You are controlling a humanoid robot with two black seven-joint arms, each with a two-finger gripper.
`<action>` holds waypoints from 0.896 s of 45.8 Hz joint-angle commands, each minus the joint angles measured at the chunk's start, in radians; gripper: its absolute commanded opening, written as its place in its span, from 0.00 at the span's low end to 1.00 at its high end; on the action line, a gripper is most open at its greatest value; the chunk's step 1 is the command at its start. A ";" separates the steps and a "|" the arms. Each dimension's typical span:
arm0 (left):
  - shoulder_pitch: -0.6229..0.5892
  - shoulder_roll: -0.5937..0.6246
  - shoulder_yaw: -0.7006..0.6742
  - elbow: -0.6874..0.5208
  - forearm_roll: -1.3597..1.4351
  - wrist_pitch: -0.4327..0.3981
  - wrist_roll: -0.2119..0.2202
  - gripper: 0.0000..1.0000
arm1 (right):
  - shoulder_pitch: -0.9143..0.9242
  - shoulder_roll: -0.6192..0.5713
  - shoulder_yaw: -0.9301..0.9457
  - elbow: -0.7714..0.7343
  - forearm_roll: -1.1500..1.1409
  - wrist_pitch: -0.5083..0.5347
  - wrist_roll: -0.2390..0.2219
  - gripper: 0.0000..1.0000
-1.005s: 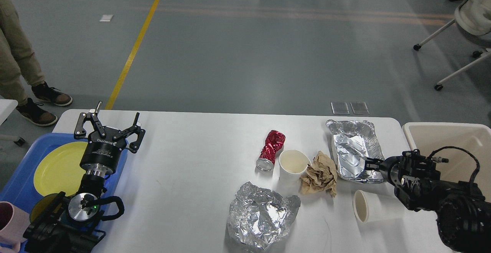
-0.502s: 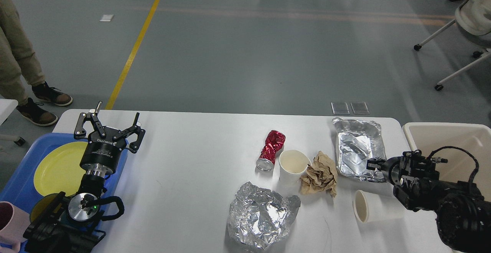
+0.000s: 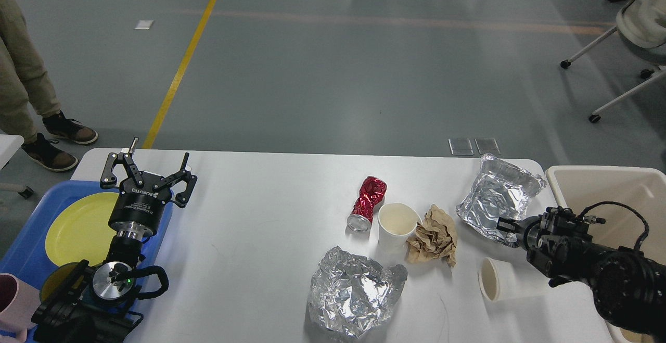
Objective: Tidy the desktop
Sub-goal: 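Drag the foil tray toward the bin and lift it over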
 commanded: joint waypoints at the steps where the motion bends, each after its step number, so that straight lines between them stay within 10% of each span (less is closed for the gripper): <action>1: 0.000 0.000 0.000 0.000 0.000 0.000 0.000 0.96 | 0.088 -0.040 0.015 0.092 0.001 0.032 -0.004 0.00; 23: 0.000 0.000 0.000 0.000 0.000 0.000 0.000 0.96 | 0.720 -0.383 -0.052 0.765 0.012 0.262 -0.080 0.00; 41: 0.000 0.000 0.000 0.000 -0.001 0.000 0.000 0.96 | 1.327 -0.379 -0.430 1.325 0.068 0.290 -0.090 0.00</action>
